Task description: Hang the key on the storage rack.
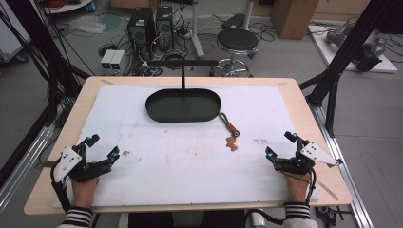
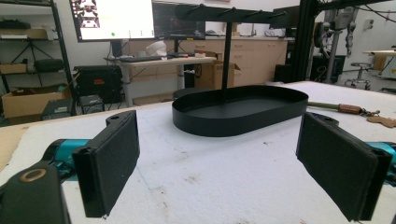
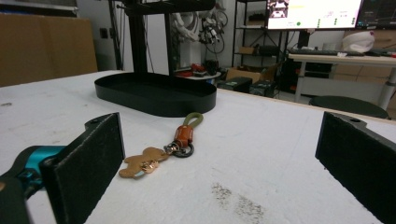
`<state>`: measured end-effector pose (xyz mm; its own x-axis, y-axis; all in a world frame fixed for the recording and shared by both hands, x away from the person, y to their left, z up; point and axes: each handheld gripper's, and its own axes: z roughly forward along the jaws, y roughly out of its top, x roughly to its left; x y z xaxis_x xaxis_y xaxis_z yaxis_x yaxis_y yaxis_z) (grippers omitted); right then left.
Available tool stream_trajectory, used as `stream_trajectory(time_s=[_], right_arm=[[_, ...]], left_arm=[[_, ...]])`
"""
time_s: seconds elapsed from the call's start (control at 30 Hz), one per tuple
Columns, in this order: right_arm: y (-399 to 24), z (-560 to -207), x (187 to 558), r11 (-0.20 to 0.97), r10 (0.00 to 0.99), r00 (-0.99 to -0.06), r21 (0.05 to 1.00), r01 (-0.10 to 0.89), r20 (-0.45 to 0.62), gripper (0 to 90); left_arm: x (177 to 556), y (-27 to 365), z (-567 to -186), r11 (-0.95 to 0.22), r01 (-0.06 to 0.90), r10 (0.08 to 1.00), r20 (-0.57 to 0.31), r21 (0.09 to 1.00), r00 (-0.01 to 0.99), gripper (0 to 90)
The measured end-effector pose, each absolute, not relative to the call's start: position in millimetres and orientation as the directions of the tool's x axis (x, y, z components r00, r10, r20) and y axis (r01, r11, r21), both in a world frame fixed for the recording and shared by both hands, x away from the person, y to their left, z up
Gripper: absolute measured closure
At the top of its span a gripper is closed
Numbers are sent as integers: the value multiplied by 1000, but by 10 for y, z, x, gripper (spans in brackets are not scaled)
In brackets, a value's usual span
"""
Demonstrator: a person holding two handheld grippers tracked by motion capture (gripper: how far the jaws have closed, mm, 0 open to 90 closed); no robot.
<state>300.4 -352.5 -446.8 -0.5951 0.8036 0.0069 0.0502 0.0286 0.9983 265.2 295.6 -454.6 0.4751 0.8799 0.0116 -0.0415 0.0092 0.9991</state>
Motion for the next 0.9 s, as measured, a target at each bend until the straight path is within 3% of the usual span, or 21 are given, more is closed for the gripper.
stream_trajectory(time_s=[0.57,0.9], right_arm=[[-3408,-3848,3560,144,778,-628,969,201,15,3],[-3113,-3613,3960,301,721,-693,904,303,-8,3]], left_arm=[[2652,2956,-4546,11,-41,880,10,999,475,138],[2654,2960,-4545,12,-38,880,7,999,475,138]])
